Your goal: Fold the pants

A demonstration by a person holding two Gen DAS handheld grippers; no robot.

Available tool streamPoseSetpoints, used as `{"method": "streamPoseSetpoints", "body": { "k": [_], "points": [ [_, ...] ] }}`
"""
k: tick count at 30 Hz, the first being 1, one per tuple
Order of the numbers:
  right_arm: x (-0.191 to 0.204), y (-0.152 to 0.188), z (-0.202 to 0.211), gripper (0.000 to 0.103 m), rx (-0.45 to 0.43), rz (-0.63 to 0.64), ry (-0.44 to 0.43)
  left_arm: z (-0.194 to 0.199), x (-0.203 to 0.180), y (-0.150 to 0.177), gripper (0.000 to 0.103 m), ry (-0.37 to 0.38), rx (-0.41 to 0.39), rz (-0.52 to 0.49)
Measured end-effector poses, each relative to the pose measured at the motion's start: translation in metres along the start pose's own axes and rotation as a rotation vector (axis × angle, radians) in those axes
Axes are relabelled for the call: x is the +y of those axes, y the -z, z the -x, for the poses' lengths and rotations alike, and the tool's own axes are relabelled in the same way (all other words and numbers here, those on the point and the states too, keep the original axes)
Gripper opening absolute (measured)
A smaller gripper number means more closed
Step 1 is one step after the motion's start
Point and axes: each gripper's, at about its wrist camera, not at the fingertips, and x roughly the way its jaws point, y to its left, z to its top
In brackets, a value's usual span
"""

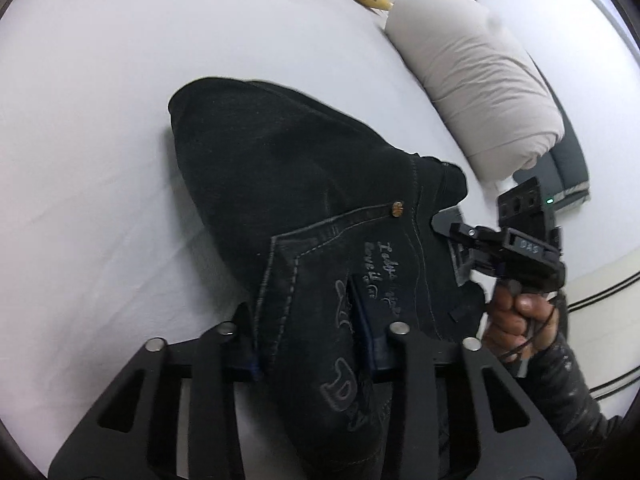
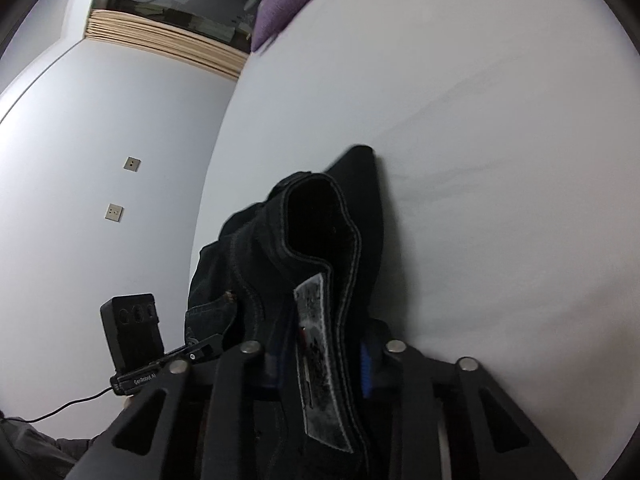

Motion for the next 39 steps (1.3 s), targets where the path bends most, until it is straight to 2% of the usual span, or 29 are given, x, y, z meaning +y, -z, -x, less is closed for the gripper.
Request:
{"method": "streamPoseSetpoints", "body": {
  "k": [4,9,15,22,31,39],
  "points": [
    [0.019,0.008,0.014,0.022,-0.054,0.007,-0.012,0.013,-0.022,-0.001,0.026,-0.052,-0.018,-0.078],
    [0.044,0.009,0.024,0.022,-0.081,0.038,-0.019,0.043,-0.036,-0.01,0.026,-0.1,-0.079,-0.132],
    [0.061,0.006,0.026,0.022,-0.082,0.084,-0.038,0.081,-0.028,-0.014,0.026,-0.131,-0.137,-0.145],
    [0.071,0.0,0.016,0.022,-0.071,0.118,-0.036,0.115,-0.001,-0.016,0.026,-0.166,-0.177,-0.164],
    [0.09,-0.035,-0.004,0.022,-0.078,0.145,-0.05,0.151,0.028,-0.051,0.026,-0.236,-0.217,-0.213],
    [0.094,-0.088,-0.047,0.022,-0.069,0.124,-0.052,0.136,0.056,-0.096,0.026,-0.275,-0.21,-0.231]
  ]
}}
